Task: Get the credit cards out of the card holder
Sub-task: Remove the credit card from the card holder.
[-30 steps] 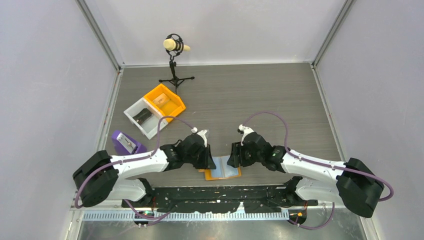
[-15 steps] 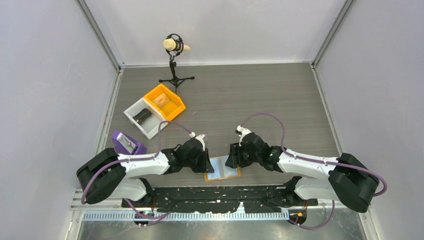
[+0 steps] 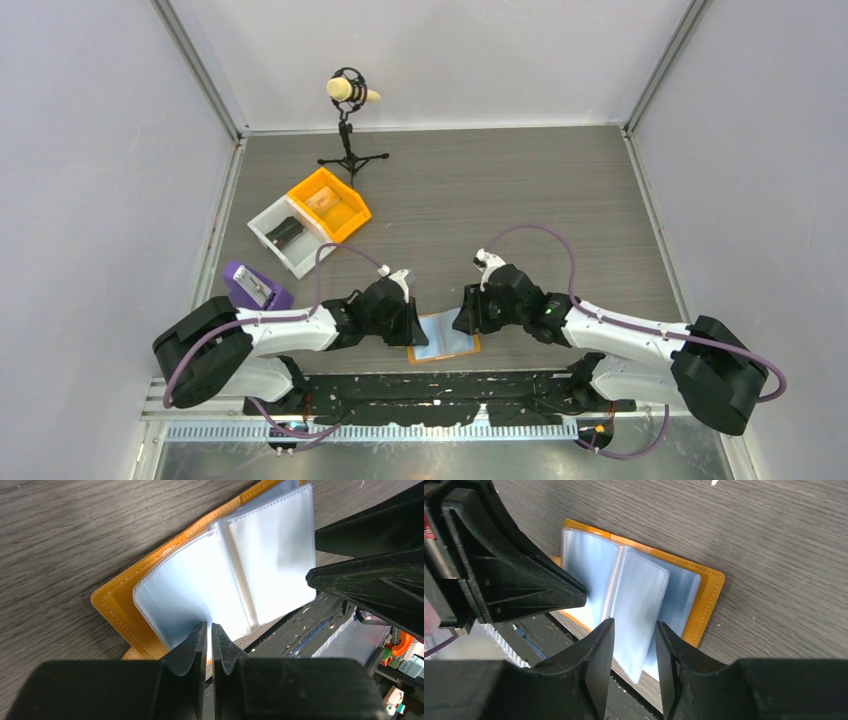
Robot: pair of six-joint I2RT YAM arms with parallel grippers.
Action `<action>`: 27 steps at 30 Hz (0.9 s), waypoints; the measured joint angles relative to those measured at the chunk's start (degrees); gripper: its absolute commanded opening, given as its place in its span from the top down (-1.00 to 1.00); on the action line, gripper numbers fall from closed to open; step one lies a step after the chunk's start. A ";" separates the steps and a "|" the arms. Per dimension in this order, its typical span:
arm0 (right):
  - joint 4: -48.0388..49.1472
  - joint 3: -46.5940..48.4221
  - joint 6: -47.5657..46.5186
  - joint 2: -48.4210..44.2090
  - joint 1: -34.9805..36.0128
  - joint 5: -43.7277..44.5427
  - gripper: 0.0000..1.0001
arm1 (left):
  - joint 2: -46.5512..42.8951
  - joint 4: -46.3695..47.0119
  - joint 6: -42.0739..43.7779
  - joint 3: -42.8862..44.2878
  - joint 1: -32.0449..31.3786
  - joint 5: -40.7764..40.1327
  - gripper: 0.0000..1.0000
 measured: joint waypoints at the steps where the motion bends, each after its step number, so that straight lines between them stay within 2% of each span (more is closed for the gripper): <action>1: 0.00 0.00 0.00 -0.44 0.00 -0.09 0.15 | 0.00 0.04 0.00 0.00 0.00 0.00 0.80; 8: 0.44 0.00 0.09 -1.16 0.02 -1.86 0.24 | 0.00 0.63 -0.13 -0.24 0.00 0.02 0.79; 17: 5.99 -0.02 1.73 0.63 0.63 -6.34 0.29 | 0.00 1.16 -0.39 -0.37 0.00 0.26 0.76; 27: 10.47 -0.44 3.48 1.42 1.27 -8.81 0.62 | -1.95 0.66 -1.18 -0.42 0.00 0.22 0.70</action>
